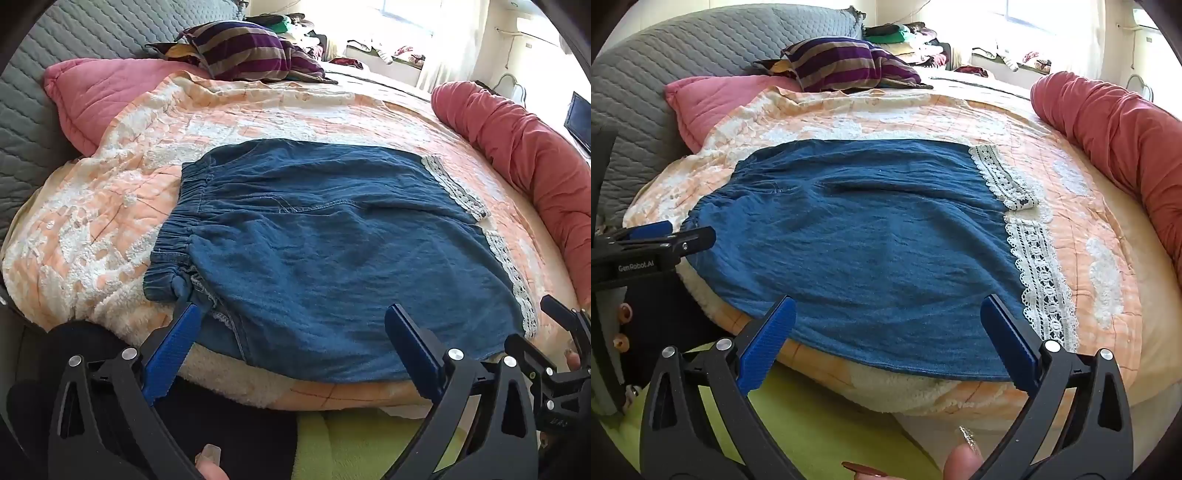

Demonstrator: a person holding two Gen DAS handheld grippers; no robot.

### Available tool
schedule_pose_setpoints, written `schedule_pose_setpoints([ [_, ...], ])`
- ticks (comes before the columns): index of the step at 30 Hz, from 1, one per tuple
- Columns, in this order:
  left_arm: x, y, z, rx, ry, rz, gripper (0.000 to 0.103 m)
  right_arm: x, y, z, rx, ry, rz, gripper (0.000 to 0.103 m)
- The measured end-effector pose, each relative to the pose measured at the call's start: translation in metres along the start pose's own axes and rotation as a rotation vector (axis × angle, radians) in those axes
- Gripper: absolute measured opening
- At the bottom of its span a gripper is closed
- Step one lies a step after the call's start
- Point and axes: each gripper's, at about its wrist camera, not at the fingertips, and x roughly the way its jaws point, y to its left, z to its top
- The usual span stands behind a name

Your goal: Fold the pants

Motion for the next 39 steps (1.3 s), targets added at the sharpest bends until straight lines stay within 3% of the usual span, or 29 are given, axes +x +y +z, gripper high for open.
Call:
schedule_pose_setpoints([
  [39,-0.0047,-0.0042,-0.0026,0.022,0.010,-0.003,0.099,-0.0035,0.0018,0.0012,0.002,-0.003,0.000,0.095],
])
